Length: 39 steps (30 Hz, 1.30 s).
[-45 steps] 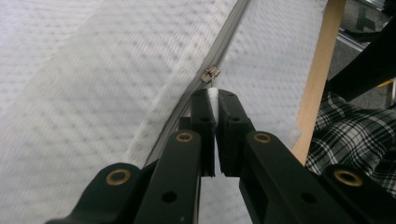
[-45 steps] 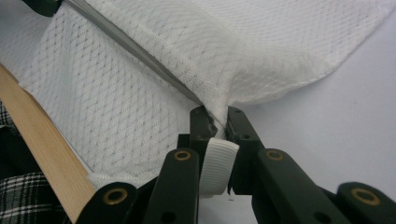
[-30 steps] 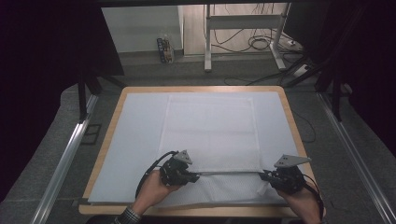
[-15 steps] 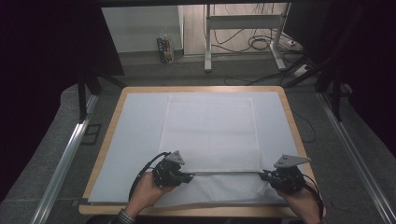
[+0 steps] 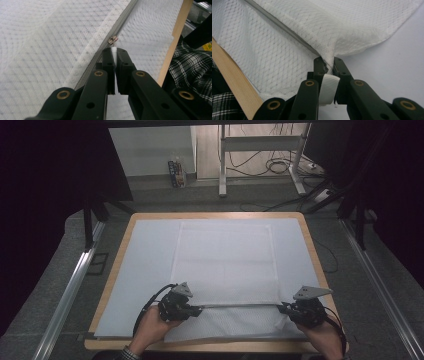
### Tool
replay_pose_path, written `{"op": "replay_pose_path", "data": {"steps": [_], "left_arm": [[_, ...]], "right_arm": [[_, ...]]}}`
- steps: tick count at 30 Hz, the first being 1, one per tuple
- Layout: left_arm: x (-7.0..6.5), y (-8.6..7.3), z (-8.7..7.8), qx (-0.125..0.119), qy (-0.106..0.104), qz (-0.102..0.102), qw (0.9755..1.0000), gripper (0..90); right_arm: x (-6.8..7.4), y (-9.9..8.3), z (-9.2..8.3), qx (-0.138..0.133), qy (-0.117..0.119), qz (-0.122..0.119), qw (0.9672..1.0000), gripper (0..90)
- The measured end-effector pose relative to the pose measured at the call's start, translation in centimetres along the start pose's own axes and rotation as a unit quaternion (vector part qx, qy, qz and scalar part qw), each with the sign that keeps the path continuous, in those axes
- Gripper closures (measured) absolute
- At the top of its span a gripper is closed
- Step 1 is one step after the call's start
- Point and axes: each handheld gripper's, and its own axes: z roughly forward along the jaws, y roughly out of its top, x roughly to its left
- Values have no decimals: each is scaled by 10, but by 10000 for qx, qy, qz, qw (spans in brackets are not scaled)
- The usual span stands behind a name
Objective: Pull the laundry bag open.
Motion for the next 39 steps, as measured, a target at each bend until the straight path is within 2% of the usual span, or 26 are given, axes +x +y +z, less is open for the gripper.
{"op": "replay_pose_path", "data": {"steps": [14, 23, 25, 33, 39], "left_arm": [[1, -9, -6, 33, 73, -59, 10000, 876], [5, -18, -13, -36, 57, -195, 9998, 876], [6, -20, -15, -6, 133, -205, 9997, 876], [10, -30, -22, -57, 207, -329, 9992, 876], [10, -34, -25, -52, 274, -348, 9990, 876]], "right_arm": [[2, 1, 1, 47, -28, -43, 10000, 817], [1, 1, 0, 70, -79, -5, 9999, 817], [2, 1, 0, 77, -89, -16, 9999, 817], [1, 0, 0, 91, -117, 23, 9999, 818], [1, 0, 1, 97, -109, 28, 9999, 818]]}}
